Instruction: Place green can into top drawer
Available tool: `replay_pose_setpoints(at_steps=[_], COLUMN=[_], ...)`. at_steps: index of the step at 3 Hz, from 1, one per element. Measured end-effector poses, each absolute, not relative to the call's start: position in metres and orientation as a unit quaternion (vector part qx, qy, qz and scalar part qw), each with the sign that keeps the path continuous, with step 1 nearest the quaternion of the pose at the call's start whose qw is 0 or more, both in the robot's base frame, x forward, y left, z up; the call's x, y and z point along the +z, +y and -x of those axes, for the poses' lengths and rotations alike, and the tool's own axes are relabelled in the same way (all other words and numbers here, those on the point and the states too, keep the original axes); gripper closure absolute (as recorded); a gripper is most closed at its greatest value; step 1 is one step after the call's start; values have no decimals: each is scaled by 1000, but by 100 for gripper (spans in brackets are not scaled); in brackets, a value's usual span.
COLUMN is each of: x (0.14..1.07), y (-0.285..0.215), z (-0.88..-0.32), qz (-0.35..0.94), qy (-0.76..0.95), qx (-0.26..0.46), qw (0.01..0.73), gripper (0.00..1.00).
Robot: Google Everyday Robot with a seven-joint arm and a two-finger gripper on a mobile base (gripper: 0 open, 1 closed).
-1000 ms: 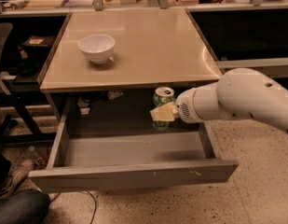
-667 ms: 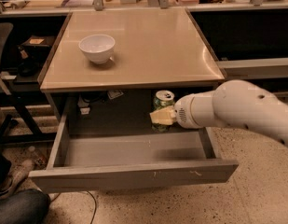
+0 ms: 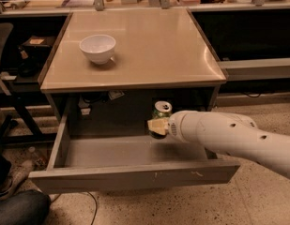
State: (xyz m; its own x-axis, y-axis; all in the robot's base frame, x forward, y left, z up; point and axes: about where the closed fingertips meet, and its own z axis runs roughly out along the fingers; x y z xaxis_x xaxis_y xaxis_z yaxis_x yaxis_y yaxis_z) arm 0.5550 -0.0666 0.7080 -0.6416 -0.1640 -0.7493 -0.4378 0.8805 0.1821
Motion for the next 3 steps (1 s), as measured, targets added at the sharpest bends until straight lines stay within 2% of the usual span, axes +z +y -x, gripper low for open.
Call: replay_pose_setpoints(at_steps=[3], x=[655], y=[-67], z=[-582], qz=[142], qy=[896], qx=[166], qw=[386], gripper=[100])
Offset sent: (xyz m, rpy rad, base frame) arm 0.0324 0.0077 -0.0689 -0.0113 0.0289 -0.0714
